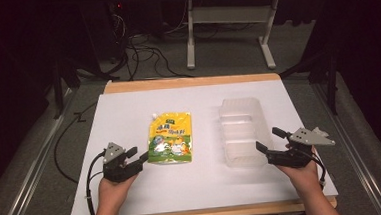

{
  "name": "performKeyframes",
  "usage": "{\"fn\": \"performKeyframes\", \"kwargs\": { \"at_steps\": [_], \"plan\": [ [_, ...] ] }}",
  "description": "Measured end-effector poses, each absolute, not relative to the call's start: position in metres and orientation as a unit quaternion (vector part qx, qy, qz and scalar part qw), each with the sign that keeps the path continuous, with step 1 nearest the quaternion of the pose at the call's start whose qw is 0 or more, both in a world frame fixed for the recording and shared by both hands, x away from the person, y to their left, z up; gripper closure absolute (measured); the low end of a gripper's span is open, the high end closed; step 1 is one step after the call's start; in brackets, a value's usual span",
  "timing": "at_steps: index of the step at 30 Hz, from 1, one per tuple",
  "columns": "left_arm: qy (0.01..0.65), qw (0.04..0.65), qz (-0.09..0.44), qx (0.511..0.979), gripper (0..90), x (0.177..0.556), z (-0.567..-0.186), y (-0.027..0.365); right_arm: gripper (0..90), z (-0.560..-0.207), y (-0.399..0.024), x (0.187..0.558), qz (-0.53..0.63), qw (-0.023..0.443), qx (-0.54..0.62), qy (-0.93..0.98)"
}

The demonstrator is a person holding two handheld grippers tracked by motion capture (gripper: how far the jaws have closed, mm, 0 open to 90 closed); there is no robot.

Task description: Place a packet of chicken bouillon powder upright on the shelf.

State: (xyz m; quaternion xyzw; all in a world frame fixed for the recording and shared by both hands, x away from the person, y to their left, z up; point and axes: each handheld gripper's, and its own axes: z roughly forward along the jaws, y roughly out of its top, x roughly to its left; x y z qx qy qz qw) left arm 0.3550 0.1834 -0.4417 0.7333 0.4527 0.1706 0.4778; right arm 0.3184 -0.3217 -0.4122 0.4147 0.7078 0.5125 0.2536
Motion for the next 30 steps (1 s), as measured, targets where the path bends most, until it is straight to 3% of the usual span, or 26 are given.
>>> {"fn": "performKeyframes", "kwargs": {
  "at_steps": [9,13,30],
  "plan": [
    [0.458,0.446,0.164,0.752,50.5,0.383,-0.442,0.166,16.8,-0.413,-0.323,0.319,0.514,0.252,0.416,0.707],
    [0.475,0.454,0.122,0.743,45.6,0.401,-0.440,0.162,17.0,-0.413,-0.324,0.319,0.512,0.253,0.419,0.706],
    [0.486,0.433,0.118,0.750,34.7,0.456,-0.428,0.152,16.9,-0.415,-0.327,0.321,0.516,0.247,0.422,0.703]
  ]
}}
